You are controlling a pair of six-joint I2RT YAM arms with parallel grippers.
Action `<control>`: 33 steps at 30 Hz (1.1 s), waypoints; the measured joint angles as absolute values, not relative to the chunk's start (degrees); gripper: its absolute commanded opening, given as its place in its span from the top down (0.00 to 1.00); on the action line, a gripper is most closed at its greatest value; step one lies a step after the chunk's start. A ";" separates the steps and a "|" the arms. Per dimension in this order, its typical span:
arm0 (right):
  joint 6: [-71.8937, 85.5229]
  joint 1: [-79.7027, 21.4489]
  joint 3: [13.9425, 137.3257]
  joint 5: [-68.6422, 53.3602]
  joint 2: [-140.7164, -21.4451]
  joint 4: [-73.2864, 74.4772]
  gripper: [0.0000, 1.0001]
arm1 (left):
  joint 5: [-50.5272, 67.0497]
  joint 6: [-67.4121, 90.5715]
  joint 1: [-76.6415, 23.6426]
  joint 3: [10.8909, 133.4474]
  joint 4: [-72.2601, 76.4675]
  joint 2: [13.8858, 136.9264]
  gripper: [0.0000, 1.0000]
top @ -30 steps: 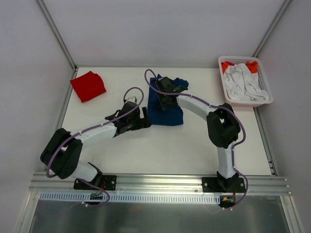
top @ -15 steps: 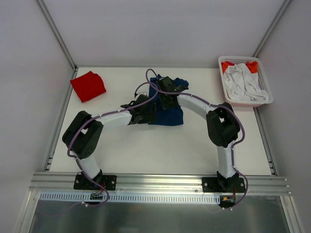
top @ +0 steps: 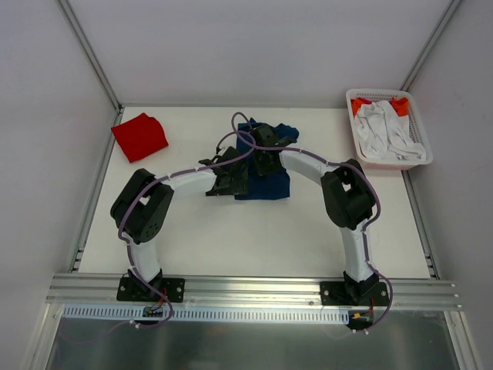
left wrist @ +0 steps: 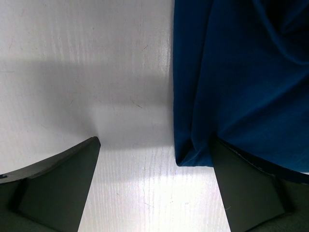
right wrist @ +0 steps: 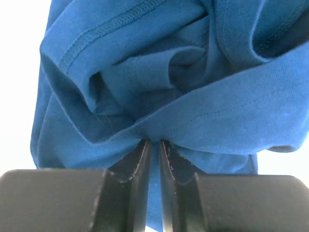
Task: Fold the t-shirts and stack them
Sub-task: Fold the folded rectangular tshirt in 1/3 of the way
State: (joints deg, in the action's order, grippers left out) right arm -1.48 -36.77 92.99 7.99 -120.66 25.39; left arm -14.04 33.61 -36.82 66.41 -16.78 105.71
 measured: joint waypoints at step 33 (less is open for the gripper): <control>0.82 -23.00 111.74 6.90 -132.14 22.50 0.80 | -15.57 33.36 -38.68 70.17 -19.44 108.62 0.01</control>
State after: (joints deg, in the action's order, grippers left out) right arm 0.82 -23.00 111.74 6.90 -132.14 22.50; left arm -15.57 33.36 -38.68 70.17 -19.44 108.62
